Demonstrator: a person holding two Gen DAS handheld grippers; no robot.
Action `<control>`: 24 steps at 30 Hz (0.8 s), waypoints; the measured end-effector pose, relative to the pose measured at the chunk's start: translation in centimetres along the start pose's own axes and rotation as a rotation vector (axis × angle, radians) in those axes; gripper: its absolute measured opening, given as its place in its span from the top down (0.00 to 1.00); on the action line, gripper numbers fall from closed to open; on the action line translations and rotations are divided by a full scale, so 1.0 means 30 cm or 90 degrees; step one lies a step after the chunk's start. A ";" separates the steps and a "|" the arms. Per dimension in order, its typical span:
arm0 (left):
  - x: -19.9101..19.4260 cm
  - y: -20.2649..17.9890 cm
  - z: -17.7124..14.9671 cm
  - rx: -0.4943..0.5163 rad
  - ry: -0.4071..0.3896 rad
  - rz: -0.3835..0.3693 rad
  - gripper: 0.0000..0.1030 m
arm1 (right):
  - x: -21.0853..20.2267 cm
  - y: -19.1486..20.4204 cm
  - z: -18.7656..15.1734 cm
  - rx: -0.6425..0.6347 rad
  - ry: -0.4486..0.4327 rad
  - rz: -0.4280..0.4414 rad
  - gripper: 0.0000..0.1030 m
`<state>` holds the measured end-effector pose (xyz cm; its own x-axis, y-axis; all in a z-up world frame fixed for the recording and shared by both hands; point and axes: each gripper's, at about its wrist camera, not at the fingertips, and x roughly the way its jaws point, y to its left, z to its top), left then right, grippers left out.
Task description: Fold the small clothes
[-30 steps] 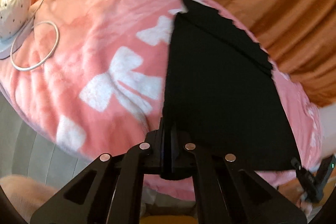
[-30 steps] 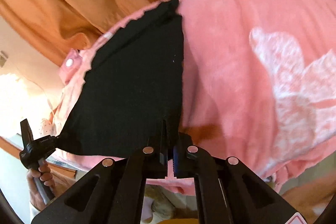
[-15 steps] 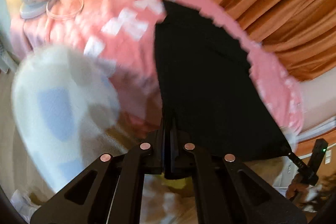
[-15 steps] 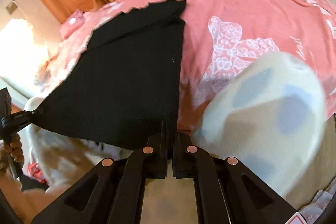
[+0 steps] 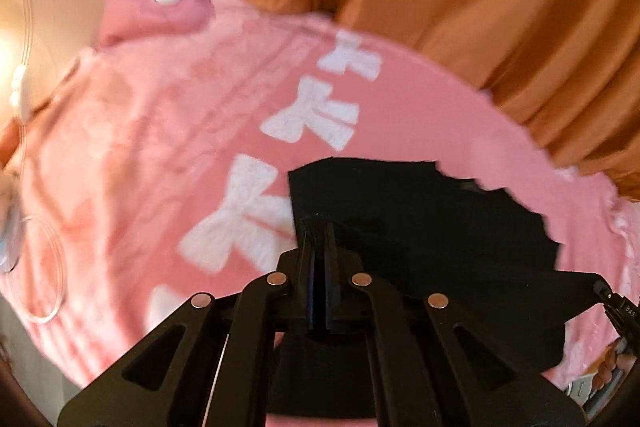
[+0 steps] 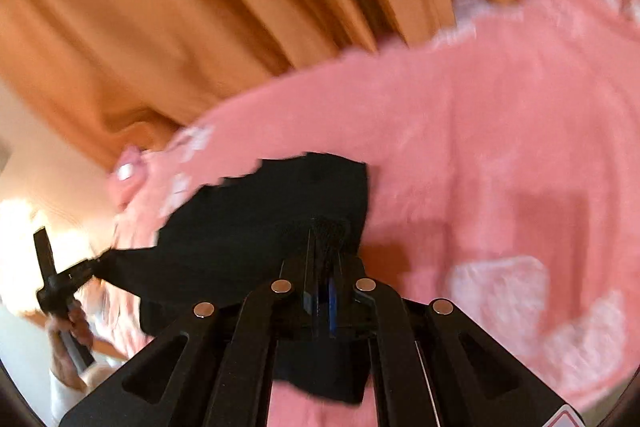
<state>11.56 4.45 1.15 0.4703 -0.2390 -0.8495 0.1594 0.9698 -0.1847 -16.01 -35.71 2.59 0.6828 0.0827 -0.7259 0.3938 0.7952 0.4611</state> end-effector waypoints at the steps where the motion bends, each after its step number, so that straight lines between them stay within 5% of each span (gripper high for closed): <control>1: 0.041 -0.007 0.012 0.000 0.005 0.009 0.98 | 0.064 -0.023 0.023 0.013 0.013 -0.016 0.97; 8: 0.200 0.009 0.063 -0.030 0.048 -0.001 0.98 | 0.218 -0.052 0.108 0.012 0.044 -0.032 0.97; 12: 0.204 0.027 0.101 -0.062 0.013 0.004 0.92 | 0.257 -0.079 0.142 0.069 0.011 0.011 0.95; 15: 0.187 0.063 0.137 -0.083 -0.030 0.042 0.55 | 0.226 -0.041 0.169 0.060 -0.054 0.011 0.86; 17: 0.152 0.088 0.141 -0.092 -0.052 0.048 0.51 | 0.183 0.002 0.181 0.023 -0.107 -0.034 0.45; 18: 0.134 0.090 0.138 -0.083 -0.053 0.033 0.51 | 0.160 0.030 0.180 -0.007 -0.130 -0.055 0.40; 22: 0.059 0.045 0.076 0.016 -0.040 -0.043 0.24 | 0.142 0.101 0.156 -0.122 -0.101 -0.093 0.39; 24: 0.037 -0.004 0.014 0.111 -0.017 -0.036 0.24 | 0.156 0.101 0.129 -0.155 -0.072 -0.112 0.39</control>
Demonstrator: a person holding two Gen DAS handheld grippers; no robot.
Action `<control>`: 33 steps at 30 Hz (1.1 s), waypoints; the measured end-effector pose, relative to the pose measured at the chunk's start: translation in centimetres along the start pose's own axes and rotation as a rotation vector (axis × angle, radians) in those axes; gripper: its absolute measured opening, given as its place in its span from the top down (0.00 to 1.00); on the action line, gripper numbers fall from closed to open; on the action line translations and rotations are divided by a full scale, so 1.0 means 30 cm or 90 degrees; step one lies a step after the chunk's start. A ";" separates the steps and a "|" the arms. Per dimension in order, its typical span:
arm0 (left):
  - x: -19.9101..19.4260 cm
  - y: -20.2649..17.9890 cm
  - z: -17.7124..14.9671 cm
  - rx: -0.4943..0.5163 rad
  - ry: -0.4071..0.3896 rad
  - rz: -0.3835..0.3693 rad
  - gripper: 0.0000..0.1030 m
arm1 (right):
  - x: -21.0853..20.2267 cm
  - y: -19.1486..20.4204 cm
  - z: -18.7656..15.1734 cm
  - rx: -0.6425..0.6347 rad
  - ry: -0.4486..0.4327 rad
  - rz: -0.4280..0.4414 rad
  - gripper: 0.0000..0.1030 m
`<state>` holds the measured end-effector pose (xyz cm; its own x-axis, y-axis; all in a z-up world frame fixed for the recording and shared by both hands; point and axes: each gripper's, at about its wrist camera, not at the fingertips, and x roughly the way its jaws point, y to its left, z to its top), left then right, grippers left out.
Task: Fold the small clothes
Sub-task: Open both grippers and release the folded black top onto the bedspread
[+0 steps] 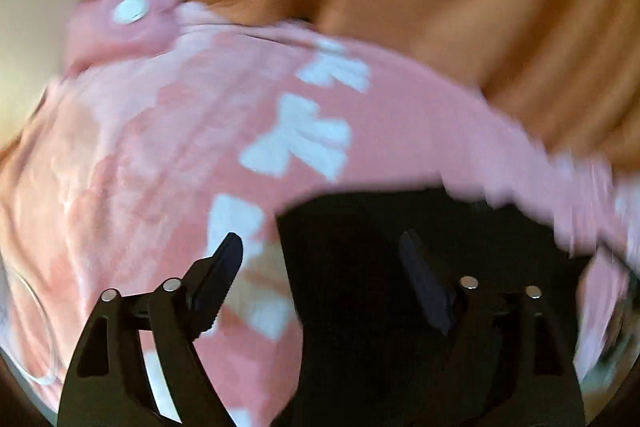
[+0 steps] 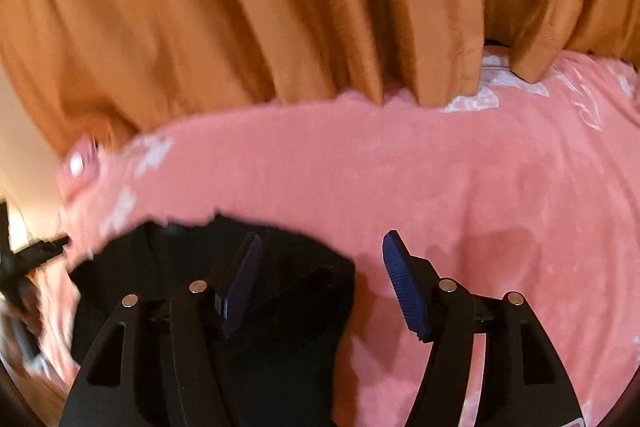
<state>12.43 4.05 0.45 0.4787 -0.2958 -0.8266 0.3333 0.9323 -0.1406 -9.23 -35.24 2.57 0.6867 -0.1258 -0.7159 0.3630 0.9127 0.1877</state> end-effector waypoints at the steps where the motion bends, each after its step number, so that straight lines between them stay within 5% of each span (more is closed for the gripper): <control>1: -0.006 -0.023 -0.026 0.044 0.015 0.015 0.24 | 0.007 -0.002 -0.017 -0.013 0.018 -0.010 0.39; 4: -0.027 -0.052 -0.108 0.154 0.042 0.042 0.24 | 0.002 -0.020 -0.066 -0.035 0.059 -0.029 0.39; 7: -0.024 -0.054 -0.152 0.196 0.045 0.037 0.24 | -0.031 -0.011 -0.132 -0.089 0.121 -0.011 0.41; 11: 0.084 -0.099 -0.128 0.235 0.067 0.122 0.24 | 0.013 0.083 -0.183 -0.172 0.178 0.022 0.43; 14: 0.138 -0.128 -0.014 0.192 0.005 0.158 0.23 | 0.127 0.156 -0.121 -0.207 0.162 -0.003 0.49; 17: 0.185 -0.032 0.103 0.039 -0.001 0.214 0.25 | 0.151 0.087 0.025 -0.104 0.020 -0.092 0.49; 20: 0.128 0.091 0.143 -0.115 -0.024 0.126 0.25 | 0.100 -0.041 0.078 0.067 -0.018 -0.071 0.43; 22: 0.099 0.118 0.134 -0.138 -0.030 0.073 0.23 | 0.075 -0.106 0.073 0.133 0.001 -0.006 0.43; 30: 0.169 0.009 0.061 -0.025 0.034 0.045 0.23 | 0.157 -0.116 -0.061 0.063 0.115 0.020 0.44; 33: 0.203 -0.033 0.071 -0.035 0.043 0.020 0.37 | 0.179 -0.089 -0.067 0.049 0.118 0.030 0.57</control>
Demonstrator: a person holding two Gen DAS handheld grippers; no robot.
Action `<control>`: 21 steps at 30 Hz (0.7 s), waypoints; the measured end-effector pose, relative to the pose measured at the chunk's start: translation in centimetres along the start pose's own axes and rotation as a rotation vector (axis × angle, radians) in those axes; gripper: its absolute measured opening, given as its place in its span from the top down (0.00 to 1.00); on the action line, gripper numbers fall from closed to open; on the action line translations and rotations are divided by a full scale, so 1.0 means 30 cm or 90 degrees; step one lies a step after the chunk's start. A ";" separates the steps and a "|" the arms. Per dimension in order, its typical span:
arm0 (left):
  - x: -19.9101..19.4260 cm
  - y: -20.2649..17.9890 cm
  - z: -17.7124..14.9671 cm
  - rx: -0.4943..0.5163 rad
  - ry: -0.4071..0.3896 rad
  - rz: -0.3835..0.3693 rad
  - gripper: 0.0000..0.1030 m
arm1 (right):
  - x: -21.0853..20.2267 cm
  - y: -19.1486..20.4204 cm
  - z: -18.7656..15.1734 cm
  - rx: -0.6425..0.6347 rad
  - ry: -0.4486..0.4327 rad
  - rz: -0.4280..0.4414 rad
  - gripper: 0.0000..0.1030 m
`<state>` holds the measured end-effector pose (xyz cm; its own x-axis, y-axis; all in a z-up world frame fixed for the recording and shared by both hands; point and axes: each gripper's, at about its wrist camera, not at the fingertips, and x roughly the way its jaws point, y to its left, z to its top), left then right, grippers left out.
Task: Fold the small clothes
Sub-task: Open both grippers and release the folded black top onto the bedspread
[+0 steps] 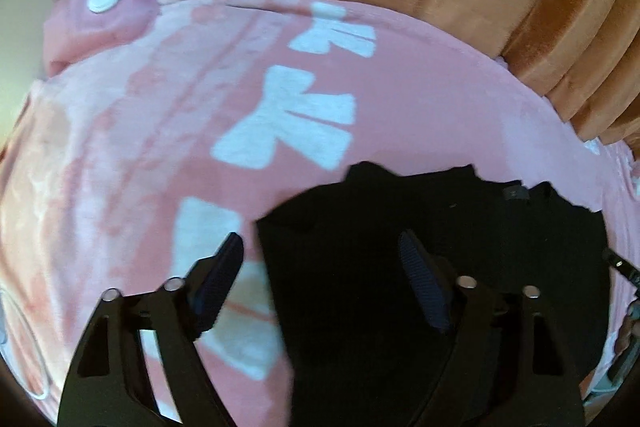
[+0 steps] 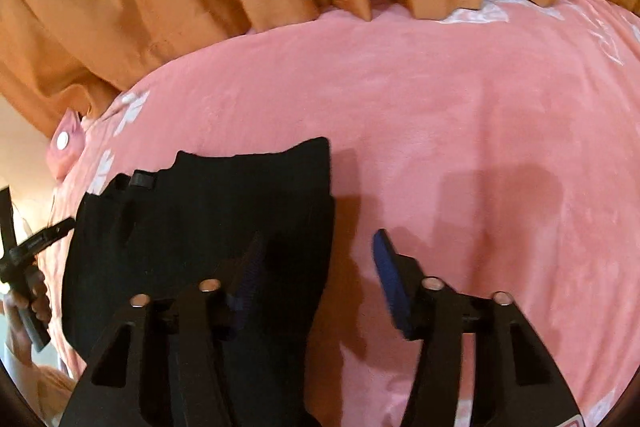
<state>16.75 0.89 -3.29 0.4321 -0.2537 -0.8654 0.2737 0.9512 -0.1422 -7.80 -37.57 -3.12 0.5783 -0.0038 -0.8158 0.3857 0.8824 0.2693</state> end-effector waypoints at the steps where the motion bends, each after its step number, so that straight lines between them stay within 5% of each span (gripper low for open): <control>1: 0.014 -0.009 0.002 -0.006 0.009 -0.008 0.50 | 0.002 0.010 -0.003 -0.001 -0.002 0.006 0.64; 3: 0.046 -0.033 0.006 -0.010 0.028 -0.013 0.79 | 0.011 0.025 -0.002 -0.002 0.005 0.024 0.76; 6: 0.042 -0.060 0.012 -0.011 0.019 -0.008 0.94 | 0.025 0.061 0.000 -0.020 0.019 0.026 0.94; 11: -0.092 -0.026 0.005 -0.047 -0.041 -0.031 0.95 | -0.117 0.085 0.018 -0.020 -0.058 0.079 0.96; 14: -0.089 0.041 -0.005 -0.061 -0.033 0.000 0.95 | -0.214 0.083 0.014 -0.031 -0.104 0.105 0.96; 18: 0.020 0.092 -0.027 -0.073 0.034 0.029 0.95 | 0.005 -0.020 -0.023 0.006 0.021 0.008 0.97; 21: -0.034 0.066 -0.025 -0.042 -0.002 0.029 0.96 | -0.051 0.027 -0.016 -0.012 -0.006 0.025 0.97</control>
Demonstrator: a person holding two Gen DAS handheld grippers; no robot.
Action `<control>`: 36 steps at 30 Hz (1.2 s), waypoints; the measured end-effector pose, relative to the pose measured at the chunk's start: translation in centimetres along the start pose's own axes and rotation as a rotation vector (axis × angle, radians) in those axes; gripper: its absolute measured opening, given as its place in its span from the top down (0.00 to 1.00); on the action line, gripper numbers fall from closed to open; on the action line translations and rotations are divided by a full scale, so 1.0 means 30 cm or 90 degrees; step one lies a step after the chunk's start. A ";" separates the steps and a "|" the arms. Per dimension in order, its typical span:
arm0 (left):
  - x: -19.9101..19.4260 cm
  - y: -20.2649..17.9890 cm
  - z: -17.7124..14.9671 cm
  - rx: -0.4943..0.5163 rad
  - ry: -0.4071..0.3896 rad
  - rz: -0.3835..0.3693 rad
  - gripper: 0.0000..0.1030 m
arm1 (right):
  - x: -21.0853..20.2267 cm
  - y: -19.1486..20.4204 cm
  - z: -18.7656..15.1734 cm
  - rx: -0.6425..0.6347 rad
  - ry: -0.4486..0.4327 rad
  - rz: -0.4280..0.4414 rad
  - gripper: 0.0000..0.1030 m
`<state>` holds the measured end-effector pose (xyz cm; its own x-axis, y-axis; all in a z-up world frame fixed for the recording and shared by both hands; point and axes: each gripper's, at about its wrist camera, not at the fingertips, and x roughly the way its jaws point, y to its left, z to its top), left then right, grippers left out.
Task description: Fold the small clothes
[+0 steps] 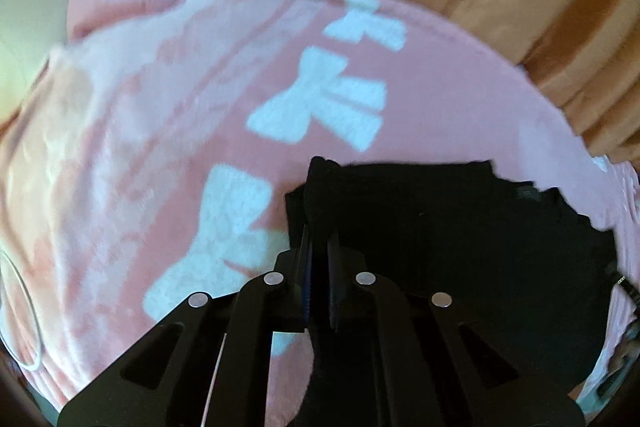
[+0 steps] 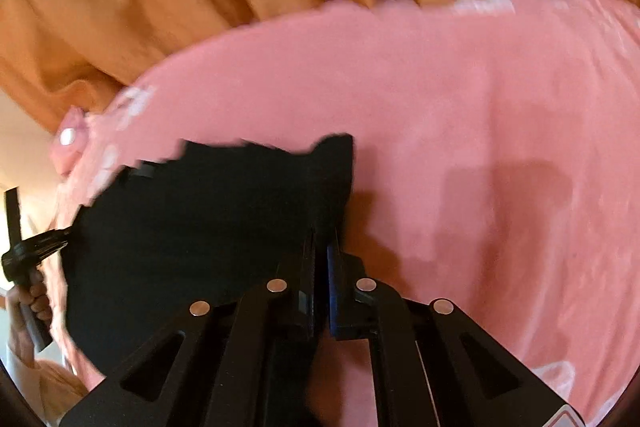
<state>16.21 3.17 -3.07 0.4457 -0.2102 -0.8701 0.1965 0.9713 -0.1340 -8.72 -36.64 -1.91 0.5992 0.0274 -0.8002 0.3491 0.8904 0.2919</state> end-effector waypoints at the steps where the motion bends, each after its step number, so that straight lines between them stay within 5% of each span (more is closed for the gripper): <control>1: 0.008 0.001 0.001 0.005 0.001 0.006 0.95 | -0.045 0.029 0.012 -0.020 -0.028 0.013 0.97; 3: 0.069 0.007 -0.005 -0.002 0.033 0.014 0.95 | -0.060 0.040 0.033 -0.035 -0.043 0.006 0.97; 6: 0.060 -0.034 -0.012 0.038 0.015 0.042 0.95 | 0.072 -0.019 0.005 0.000 0.034 -0.030 0.97; 12: -0.101 0.007 -0.027 0.001 -0.023 -0.040 0.90 | -0.080 0.062 0.021 -0.031 -0.034 -0.025 0.94; 16: -0.159 -0.010 -0.138 0.022 0.021 -0.094 0.79 | -0.182 0.185 -0.084 -0.113 -0.022 -0.011 0.87; 20: -0.107 -0.076 -0.289 0.134 0.068 -0.019 0.78 | -0.152 0.274 -0.236 -0.151 0.053 0.030 0.88; 23: -0.111 -0.038 -0.353 0.175 0.046 0.047 0.78 | -0.082 0.217 -0.317 -0.147 0.126 -0.045 1.00; 25: -0.123 0.034 -0.364 0.124 0.052 0.052 0.68 | -0.103 0.146 -0.302 -0.089 0.129 -0.029 1.00; 27: -0.135 0.095 -0.359 0.060 0.068 0.025 0.68 | -0.154 0.059 -0.277 -0.033 0.108 -0.086 1.00; 29: -0.151 0.121 -0.339 0.014 0.064 -0.004 0.69 | -0.204 0.001 -0.257 0.015 0.087 -0.129 0.84; 30: -0.164 0.121 -0.309 -0.002 0.046 -0.021 0.70 | -0.221 -0.010 -0.241 0.033 0.077 -0.114 0.84; 32: -0.168 0.107 -0.240 -0.013 0.021 -0.040 0.55 | -0.246 -0.026 -0.163 0.070 0.039 -0.053 0.75; 33: -0.148 0.092 -0.192 -0.020 0.024 -0.056 0.35 | -0.245 -0.026 -0.121 0.079 0.023 -0.042 0.67; 34: -0.133 0.078 -0.165 -0.027 0.029 -0.063 0.27 | -0.237 -0.016 -0.078 0.085 0.009 -0.031 0.48; 35: -0.110 0.067 -0.142 -0.037 0.034 -0.072 0.27 | -0.210 -0.009 -0.023 0.090 0.005 -0.008 0.37; 36: -0.074 0.050 -0.115 -0.040 0.042 -0.083 0.27 | -0.178 0.002 0.013 0.088 0.017 0.010 0.36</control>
<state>12.51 5.47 -2.95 0.3607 -0.3288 -0.8728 0.1934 0.9418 -0.2749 -11.62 -36.89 2.58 0.5865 0.0547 -0.8081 0.4369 0.8187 0.3726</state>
